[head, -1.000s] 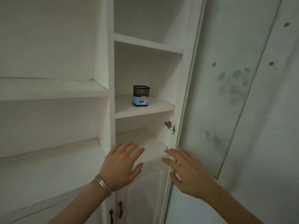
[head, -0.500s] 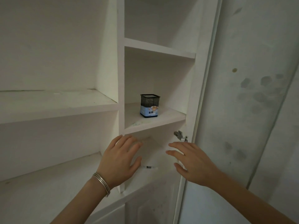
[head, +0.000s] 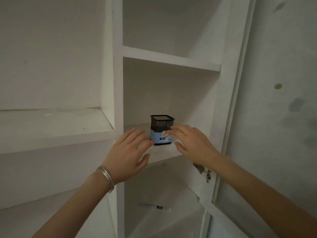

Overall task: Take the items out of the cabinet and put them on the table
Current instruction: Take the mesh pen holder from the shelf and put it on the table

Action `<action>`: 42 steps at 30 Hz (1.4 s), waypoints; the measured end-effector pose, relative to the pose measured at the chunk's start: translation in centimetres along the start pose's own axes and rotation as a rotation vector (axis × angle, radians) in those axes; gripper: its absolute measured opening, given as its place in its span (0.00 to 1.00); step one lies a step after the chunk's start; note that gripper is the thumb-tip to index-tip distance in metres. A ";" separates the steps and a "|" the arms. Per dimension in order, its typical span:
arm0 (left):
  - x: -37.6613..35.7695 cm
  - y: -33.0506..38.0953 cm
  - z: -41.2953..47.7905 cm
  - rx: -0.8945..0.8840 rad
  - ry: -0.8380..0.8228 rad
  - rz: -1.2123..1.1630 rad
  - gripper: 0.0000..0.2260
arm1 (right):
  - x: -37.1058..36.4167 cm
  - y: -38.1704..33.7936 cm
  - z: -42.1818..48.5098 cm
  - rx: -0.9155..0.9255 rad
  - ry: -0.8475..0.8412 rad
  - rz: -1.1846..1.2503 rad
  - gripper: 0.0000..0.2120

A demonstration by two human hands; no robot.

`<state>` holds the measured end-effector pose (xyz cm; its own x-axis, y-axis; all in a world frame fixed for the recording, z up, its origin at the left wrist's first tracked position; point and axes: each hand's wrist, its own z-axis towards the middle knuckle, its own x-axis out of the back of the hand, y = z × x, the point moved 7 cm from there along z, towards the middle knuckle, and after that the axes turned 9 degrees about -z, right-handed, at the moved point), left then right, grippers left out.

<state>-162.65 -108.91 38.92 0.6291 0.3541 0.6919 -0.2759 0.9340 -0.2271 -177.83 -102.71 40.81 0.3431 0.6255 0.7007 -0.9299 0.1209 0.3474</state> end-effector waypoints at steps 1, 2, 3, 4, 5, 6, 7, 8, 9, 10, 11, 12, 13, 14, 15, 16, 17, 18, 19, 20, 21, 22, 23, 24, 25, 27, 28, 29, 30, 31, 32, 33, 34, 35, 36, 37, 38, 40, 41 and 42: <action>-0.4 -0.4 0.5 0.006 -0.004 0.014 0.17 | -0.3 0.4 1.0 0.003 0.004 0.003 0.20; -0.7 -0.8 0.9 0.013 -0.008 0.024 0.17 | -0.6 0.8 2.0 0.001 0.001 0.004 0.21; -1.1 -1.2 1.1 0.016 -0.010 0.033 0.16 | -1.0 1.2 2.8 -0.003 -0.009 0.004 0.22; -1.4 -1.5 1.1 0.008 -0.015 0.047 0.16 | -1.5 1.7 3.6 -0.004 -0.021 0.007 0.24; -1.7 -1.7 1.1 -0.007 -0.020 0.065 0.15 | -2.0 2.1 4.3 -0.002 -0.040 0.011 0.25; -2.0 -1.8 0.9 -0.024 -0.023 0.084 0.15 | -2.6 2.5 4.8 0.003 -0.066 0.010 0.26; -2.1 -1.8 0.8 -0.036 -0.022 0.096 0.15 | -3.1 2.9 5.3 0.008 -0.090 0.003 0.26; -2.1 -1.8 0.8 -0.041 -0.015 0.099 0.15 | -3.5 3.2 5.7 0.013 -0.103 -0.006 0.26; -2.0 -1.8 0.9 -0.040 -0.005 0.096 0.15 | -3.7 3.5 6.1 0.018 -0.100 -0.006 0.25; -1.9 -1.7 1.0 -0.035 0.006 0.094 0.15 | -3.7 3.7 6.4 0.022 -0.088 0.003 0.23; -1.9 -1.7 1.0 -0.028 0.013 0.094 0.15 | -3.7 3.9 6.7 0.023 -0.071 0.017 0.21; -2.0 -1.7 1.1 -0.018 0.018 0.099 0.15 | -3.6 4.1 6.8 0.022 -0.061 0.028 0.19; -2.1 -1.8 1.1 -0.006 0.017 0.105 0.15 | -3.7 4.3 7.0 0.022 -0.058 0.037 0.18; -2.2 -1.8 1.1 0.008 0.011 0.109 0.16 | -3.7 4.4 7.1 0.019 -0.055 0.046 0.17; -2.3 -1.9 1.0 0.021 0.001 0.113 0.16 | -3.9 4.7 7.1 0.011 -0.053 0.062 0.16; -2.3 -1.9 1.1 0.032 -0.008 0.117 0.16 | -3.9 4.9 7.2 -0.001 -0.052 0.085 0.16; -2.4 -2.0 1.1 0.041 -0.018 0.120 0.16 | -4.0 5.1 7.3 -0.016 -0.051 0.116 0.15; -2.4 -2.0 1.1 0.047 -0.027 0.123 0.16 | -4.0 5.3 7.3 -0.032 -0.049 0.152 0.14; -2.4 -2.0 1.1 0.052 -0.035 0.126 0.16 | -4.0 5.5 7.3 -0.047 -0.047 0.185 0.13; -2.4 -2.0 1.1 0.055 -0.040 0.129 0.16 | -4.0 5.7 7.3 -0.060 -0.045 0.211 0.12; -2.4 -2.0 1.1 0.057 -0.043 0.130 0.16 | -3.8 5.8 7.3 -0.067 -0.043 0.229 0.10; -2.4 -2.0 1.0 0.059 -0.042 0.130 0.16 | -3.7 5.8 7.2 -0.069 -0.042 0.242 0.10; -2.3 -1.9 1.0 0.060 -0.041 0.128 0.16 | -3.5 5.7 7.1 -0.066 -0.042 0.253 0.09; -2.3 -1.9 1.0 0.059 -0.038 0.122 0.16 | -3.2 5.6 7.0 -0.065 -0.040 0.259 0.09; -2.2 -1.9 1.0 0.055 -0.036 0.113 0.16 | -2.9 5.5 6.8 -0.069 -0.037 0.263 0.09; -1.9 -1.7 1.0 0.042 -0.030 0.091 0.15 | -2.0 5.2 6.2 -0.090 -0.029 0.277 0.08; -1.8 -1.5 0.9 0.039 -0.027 0.079 0.16 | -1.5 5.0 5.9 -0.099 -0.022 0.286 0.08; -1.5 -1.4 0.8 0.041 -0.021 0.066 0.16 | -0.8 4.8 5.5 -0.106 -0.013 0.297 0.08; -1.2 -1.2 0.8 0.046 -0.010 0.053 0.16 | -0.2 4.5 4.9 -0.114 -0.006 0.306 0.08; -0.9 -1.0 0.7 0.050 0.003 0.041 0.16 | 0.6 4.3 4.3 -0.123 0.001 0.309 0.08; -0.6 -0.8 0.6 0.050 0.011 0.031 0.16 | 1.3 4.0 3.7 -0.133 0.005 0.306 0.08; -0.2 -0.6 0.4 0.047 0.014 0.022 0.16 | 2.2 3.6 2.9 -0.143 0.007 0.304 0.08; 0.0 -0.2 0.3 0.039 0.010 0.011 0.16 | 2.9 3.2 2.0 -0.152 0.007 0.305 0.08; 0.3 0.2 0.1 0.028 0.006 -0.002 0.16 | 3.7 2.8 1.1 -0.160 0.006 0.309 0.08; 0.5 0.6 -0.2 0.015 0.002 -0.020 0.16 | 4.4 2.4 0.2 -0.171 0.006 0.311 0.08; 0.7 1.2 -0.6 -0.003 0.000 -0.041 0.16 | 5.1 2.0 -0.9 -0.190 0.005 0.313 0.08; 0.9 1.9 -1.1 -0.021 -0.001 -0.064 0.16 | 5.7 1.5 -2.1 -0.212 0.003 0.312 0.08; 1.1 3.6 -2.3 -0.059 -0.006 -0.110 0.16 | 6.8 0.5 -4.8 -0.259 -0.007 0.297 0.08; 1.1 4.6 -2.9 -0.081 -0.011 -0.139 0.17 | 7.2 -0.1 -6.3 -0.286 -0.019 0.287 0.08; 1.1 5.7 -3.6 -0.101 -0.019 -0.177 0.17 | 7.7 -0.7 -7.9 -0.318 -0.035 0.281 0.08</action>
<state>-160.89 -103.01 35.92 0.6474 0.1844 0.7395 -0.0877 0.9819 -0.1681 -175.63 -91.86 41.02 0.0699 0.6420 0.7635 -0.9806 0.1848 -0.0656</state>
